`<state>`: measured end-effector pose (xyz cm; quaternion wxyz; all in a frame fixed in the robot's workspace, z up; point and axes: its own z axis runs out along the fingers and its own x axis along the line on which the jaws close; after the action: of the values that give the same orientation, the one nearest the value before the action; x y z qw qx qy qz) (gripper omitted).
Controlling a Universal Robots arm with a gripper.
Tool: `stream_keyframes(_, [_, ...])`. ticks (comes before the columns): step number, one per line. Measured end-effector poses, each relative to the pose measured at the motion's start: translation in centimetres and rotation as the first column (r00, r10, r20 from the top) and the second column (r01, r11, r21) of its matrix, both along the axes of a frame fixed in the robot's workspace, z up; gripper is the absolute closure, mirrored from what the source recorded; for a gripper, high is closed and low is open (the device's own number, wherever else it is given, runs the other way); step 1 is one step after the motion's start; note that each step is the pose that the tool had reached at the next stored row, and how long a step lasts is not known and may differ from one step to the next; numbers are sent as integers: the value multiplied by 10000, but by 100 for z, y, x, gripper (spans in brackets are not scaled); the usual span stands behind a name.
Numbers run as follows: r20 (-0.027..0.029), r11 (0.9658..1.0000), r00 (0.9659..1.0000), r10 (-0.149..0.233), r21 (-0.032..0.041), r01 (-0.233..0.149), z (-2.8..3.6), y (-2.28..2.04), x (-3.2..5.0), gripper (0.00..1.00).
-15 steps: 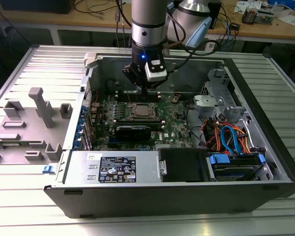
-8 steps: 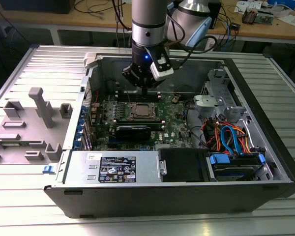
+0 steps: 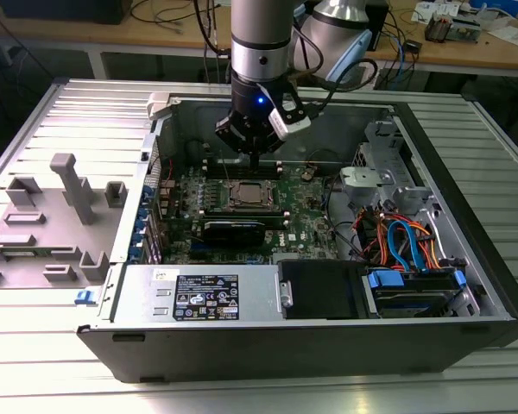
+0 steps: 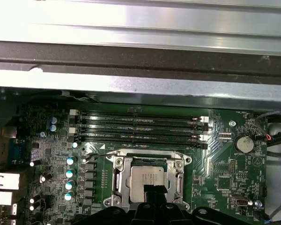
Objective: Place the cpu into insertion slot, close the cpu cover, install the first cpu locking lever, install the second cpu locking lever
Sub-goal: 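Install the first cpu locking lever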
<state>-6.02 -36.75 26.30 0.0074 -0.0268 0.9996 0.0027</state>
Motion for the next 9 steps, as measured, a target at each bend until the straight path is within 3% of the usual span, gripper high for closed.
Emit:
stream_keyframes(4, [0, 10000, 10000, 1, 0, -1, 0, -1, -22, 89])
stream_keyframes(9, [0, 10000, 10000, 0, 7, 0, 0, -1, -192, 89])
